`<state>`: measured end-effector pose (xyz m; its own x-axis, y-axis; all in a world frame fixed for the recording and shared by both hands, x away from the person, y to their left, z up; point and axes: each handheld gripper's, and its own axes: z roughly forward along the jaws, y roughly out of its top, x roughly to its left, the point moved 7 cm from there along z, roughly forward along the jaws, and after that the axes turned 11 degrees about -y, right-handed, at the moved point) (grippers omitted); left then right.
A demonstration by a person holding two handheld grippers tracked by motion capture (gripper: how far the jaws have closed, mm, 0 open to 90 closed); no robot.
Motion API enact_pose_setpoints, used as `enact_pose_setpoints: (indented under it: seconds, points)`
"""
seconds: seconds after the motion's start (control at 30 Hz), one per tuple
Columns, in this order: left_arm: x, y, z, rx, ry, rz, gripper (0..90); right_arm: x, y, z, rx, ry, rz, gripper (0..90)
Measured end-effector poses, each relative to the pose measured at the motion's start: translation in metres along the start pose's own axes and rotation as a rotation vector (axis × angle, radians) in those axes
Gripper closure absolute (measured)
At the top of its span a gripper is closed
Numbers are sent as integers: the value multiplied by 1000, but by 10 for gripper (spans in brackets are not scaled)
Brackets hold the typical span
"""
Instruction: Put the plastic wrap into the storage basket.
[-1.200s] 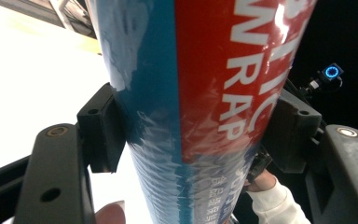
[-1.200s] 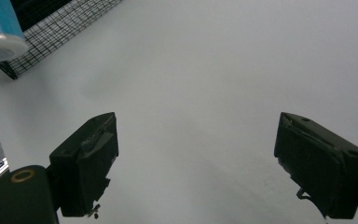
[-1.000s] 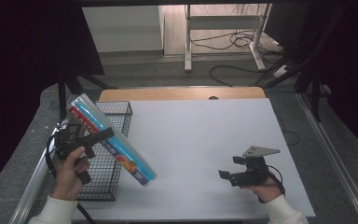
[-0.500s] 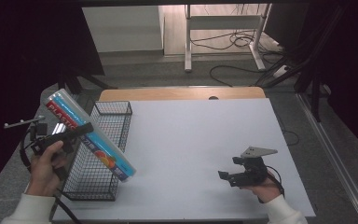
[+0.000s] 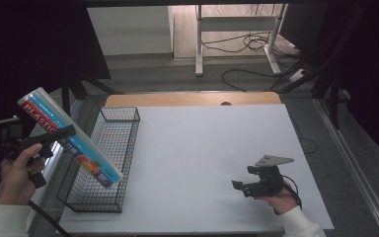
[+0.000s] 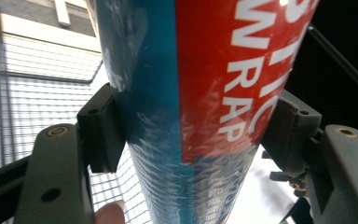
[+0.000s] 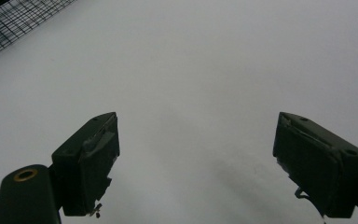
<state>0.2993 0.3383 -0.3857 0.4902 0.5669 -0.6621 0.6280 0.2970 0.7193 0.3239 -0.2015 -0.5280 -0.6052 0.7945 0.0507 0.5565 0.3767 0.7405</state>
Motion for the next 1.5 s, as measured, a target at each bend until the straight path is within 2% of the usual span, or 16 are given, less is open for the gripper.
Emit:
enact_pose_setpoints:
  seconds: [0.1,0.13,0.23,0.27,0.43,0.87,0.9,1.0,1.1,1.23,1.33,1.37,1.4,1.43,1.47,1.5]
  points:
    - [3,1,-4,7,16,-2,320,-1,0,0,3,-2,0,151]
    - [7,2,-6,23,39,-5,320,-2,-1,1,6,-3,-1,151]
    - [11,3,-6,40,62,-4,321,-2,-2,2,9,-4,-2,151]
    - [13,3,-6,62,78,-1,320,-2,-2,2,12,-6,0,151]
    - [18,-1,-3,95,96,1,321,-3,-2,2,12,-13,1,153]
    - [37,-24,25,241,142,3,321,-5,-3,3,17,-24,-3,153]
    - [37,-24,25,241,142,3,321,-5,-3,3,17,-24,-3,153]
    - [46,-31,36,276,167,-8,321,-6,-4,4,25,-27,-2,153]
    - [50,-33,42,282,179,-11,320,-6,-4,4,27,-30,-1,155]
    - [56,-32,53,276,178,-42,320,-6,-5,5,29,-32,0,156]
    - [65,-28,69,272,209,-61,319,-6,-6,6,35,-37,-5,155]
    - [65,-28,69,272,209,-61,319,-6,-6,6,35,-37,-5,155]
    - [71,-26,79,269,225,-80,319,-6,-6,6,35,-38,-7,155]
    - [71,-26,79,269,225,-80,319,-6,-6,6,35,-38,-7,155]
    - [77,-25,89,273,243,-96,318,-6,-6,6,35,-38,-4,156]
    - [77,-25,89,273,243,-96,318,-6,-6,6,35,-38,-4,156]
